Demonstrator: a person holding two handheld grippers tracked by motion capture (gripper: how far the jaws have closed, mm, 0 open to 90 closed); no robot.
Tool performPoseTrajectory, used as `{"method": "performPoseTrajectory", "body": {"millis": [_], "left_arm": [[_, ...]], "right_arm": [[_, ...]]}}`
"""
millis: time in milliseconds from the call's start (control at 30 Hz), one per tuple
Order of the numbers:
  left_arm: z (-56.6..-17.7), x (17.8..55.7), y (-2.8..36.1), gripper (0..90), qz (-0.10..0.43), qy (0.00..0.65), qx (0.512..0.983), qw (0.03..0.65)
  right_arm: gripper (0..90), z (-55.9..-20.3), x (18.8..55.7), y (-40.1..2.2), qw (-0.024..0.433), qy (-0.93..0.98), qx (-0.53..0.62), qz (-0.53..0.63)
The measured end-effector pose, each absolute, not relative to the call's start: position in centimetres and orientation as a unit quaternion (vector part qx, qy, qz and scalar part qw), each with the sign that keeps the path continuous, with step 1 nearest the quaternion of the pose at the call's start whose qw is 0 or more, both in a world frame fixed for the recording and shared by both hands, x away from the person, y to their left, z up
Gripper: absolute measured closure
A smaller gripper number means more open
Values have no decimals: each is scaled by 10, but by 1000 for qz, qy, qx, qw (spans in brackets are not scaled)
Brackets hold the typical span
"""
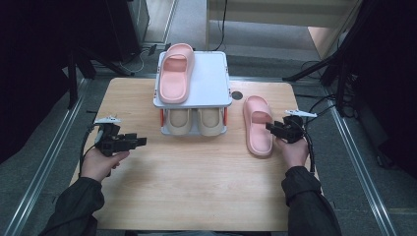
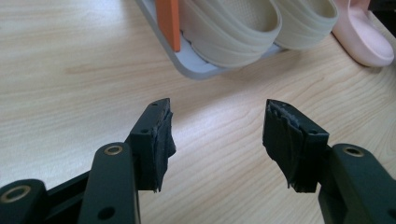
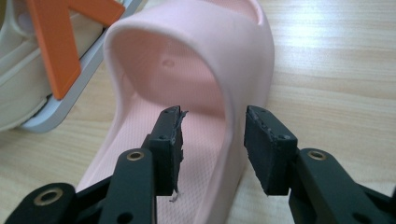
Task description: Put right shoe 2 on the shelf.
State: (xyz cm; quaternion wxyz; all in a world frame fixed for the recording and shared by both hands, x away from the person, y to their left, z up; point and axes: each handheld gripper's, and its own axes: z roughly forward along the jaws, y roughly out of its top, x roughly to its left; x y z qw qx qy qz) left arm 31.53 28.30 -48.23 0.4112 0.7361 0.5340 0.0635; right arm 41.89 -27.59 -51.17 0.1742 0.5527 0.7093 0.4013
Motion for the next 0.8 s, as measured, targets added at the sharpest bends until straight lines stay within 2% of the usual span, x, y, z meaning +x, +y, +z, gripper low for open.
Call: {"method": "performPoseTrajectory", "body": {"millis": [367, 800], "left_arm": [[-486, 300, 294, 425, 60, 550, 727, 407], [-491, 301, 292, 424, 54, 550, 732, 399]], "right_arm": [[593, -517, 441, -271, 179, 695, 574, 394], [823, -513, 447, -275, 176, 679, 608, 373]]}}
